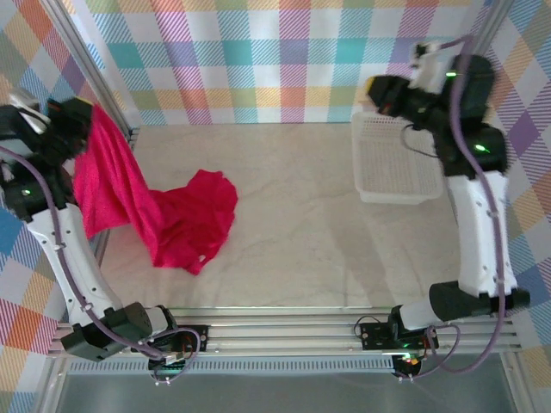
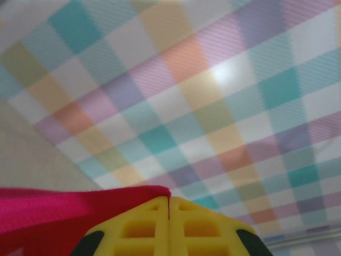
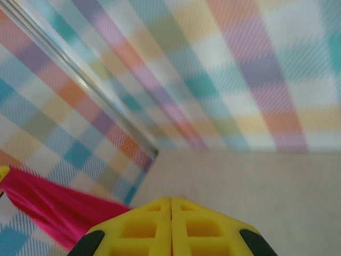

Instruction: Fold the inside-out t-shirt

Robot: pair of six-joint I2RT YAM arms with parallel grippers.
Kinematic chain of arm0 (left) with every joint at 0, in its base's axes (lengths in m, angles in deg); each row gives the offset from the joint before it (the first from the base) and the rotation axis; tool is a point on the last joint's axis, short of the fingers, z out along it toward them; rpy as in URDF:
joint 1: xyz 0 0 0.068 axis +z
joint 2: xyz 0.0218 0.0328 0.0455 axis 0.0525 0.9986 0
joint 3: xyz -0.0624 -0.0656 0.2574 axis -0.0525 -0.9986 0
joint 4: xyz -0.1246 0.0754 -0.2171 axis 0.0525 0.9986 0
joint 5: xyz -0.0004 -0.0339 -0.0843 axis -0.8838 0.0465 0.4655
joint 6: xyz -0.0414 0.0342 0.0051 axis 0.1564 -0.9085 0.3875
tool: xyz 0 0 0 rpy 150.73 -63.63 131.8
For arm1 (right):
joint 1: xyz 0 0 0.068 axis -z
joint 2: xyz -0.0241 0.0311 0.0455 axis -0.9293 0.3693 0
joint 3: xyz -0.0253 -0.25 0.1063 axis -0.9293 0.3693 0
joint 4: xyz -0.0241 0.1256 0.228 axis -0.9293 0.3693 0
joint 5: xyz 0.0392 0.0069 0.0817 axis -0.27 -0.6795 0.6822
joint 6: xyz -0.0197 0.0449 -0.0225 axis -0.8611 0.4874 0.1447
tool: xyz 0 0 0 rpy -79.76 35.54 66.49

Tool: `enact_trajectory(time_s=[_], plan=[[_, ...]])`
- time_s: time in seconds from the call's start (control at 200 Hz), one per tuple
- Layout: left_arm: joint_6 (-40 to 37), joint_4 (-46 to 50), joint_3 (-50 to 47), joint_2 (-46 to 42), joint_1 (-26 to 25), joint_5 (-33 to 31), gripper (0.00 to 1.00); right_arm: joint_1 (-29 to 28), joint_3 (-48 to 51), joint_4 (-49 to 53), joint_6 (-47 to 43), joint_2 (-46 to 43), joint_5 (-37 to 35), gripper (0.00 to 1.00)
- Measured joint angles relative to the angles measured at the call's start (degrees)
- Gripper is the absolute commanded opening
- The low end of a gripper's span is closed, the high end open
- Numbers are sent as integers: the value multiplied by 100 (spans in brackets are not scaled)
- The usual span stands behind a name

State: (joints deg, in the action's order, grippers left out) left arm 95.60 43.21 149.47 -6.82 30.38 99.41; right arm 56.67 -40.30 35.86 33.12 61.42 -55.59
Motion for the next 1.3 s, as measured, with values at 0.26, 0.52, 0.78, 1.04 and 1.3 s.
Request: enact_trajectory(time_s=[0.26,0.52,0.78,1.04,1.3], plan=[[-315,63,-2094,-166,-267,-142,0,-1735,1856,-457,297,2074,-72,11],[-627,107,-2280,-374,-267,-210,0,-3056,922,-638,540,3934,111,66],[-870,258,-2323,-452,-267,-356,0,-3915,-719,-214,564,5095,-103,69],[-898,341,-2356,-470,-267,-442,0,-4325,-1469,205,741,5954,-125,53],[-896,345,-2356,-470,-267,-463,0,-4183,-1727,345,918,6266,-109,0]])
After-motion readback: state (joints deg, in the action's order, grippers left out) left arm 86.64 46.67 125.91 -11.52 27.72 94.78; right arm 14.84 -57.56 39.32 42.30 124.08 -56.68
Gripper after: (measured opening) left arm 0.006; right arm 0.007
